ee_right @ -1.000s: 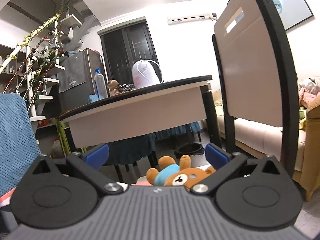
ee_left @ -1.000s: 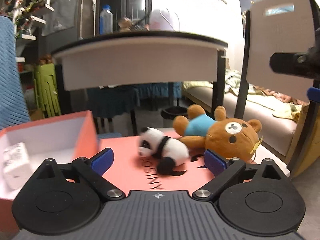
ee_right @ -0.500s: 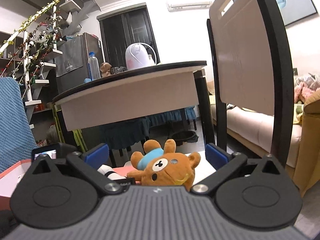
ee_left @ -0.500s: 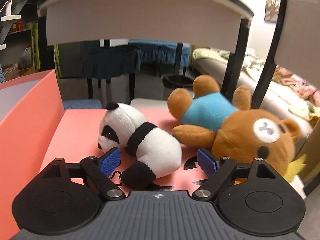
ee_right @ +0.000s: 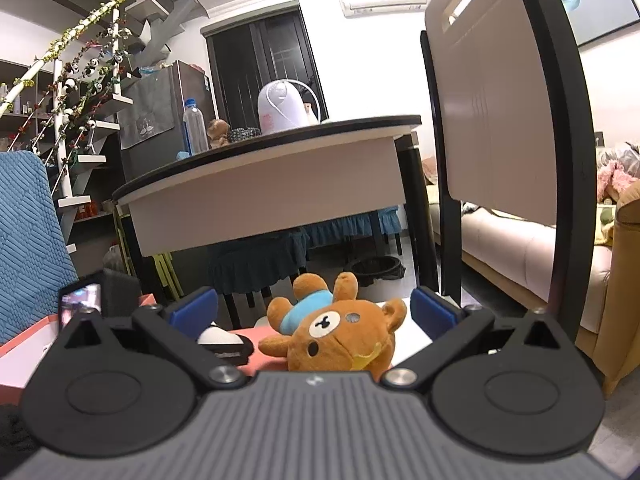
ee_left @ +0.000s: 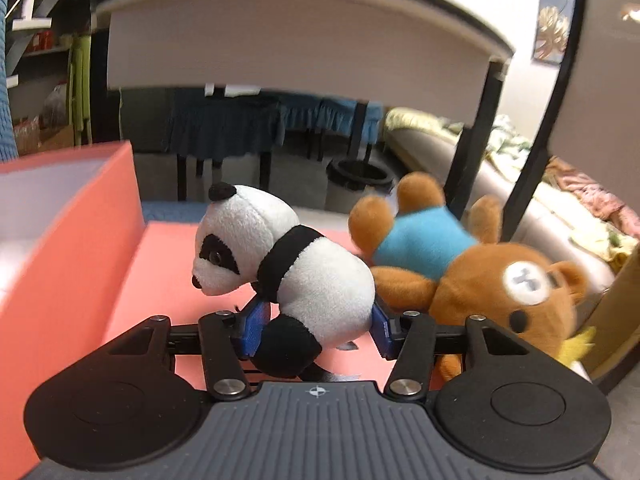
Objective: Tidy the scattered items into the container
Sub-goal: 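Carry the panda plush into the box and open the left gripper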
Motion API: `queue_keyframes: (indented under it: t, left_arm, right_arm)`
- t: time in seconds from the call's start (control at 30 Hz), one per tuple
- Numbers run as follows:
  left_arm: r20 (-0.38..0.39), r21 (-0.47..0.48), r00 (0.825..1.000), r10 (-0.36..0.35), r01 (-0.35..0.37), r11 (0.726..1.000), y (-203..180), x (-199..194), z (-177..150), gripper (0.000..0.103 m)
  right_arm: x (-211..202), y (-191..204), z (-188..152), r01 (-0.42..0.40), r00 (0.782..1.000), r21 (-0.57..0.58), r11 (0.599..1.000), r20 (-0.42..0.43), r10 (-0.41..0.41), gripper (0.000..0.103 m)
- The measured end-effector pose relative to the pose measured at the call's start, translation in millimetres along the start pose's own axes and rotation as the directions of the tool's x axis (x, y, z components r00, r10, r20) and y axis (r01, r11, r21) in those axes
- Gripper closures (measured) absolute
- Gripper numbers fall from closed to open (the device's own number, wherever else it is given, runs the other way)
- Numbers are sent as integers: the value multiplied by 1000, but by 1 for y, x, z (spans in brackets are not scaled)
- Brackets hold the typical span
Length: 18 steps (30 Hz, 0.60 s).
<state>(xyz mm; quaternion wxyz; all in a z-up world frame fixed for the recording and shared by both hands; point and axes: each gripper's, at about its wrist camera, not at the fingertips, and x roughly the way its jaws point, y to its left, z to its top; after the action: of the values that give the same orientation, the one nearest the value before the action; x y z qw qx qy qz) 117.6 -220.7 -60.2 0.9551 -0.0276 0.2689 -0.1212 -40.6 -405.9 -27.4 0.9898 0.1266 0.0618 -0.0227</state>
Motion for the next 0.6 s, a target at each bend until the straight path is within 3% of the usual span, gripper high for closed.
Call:
queue_keyframes:
  t: [0.23, 0.37, 0.5, 0.6]
  left_arm:
    - [120, 18, 991, -55, 53, 998, 27, -79, 20, 46]
    - [165, -11, 986, -35, 37, 999, 60, -118, 45, 46]
    - [113, -39, 993, 40, -35, 999, 103, -124, 74, 46]
    - [20, -49, 993, 119, -118, 992, 136, -102, 93, 46]
  right_arm:
    - [-10, 19, 4, -8, 998, -27, 1000, 65, 9, 0]
    - [-10, 30, 2, -5, 997, -44, 999, 75, 9, 0]
    - [-10, 41, 0, -12, 997, -60, 998, 76, 17, 0]
    - [-10, 46, -2, -21, 997, -70, 997, 73, 26, 0]
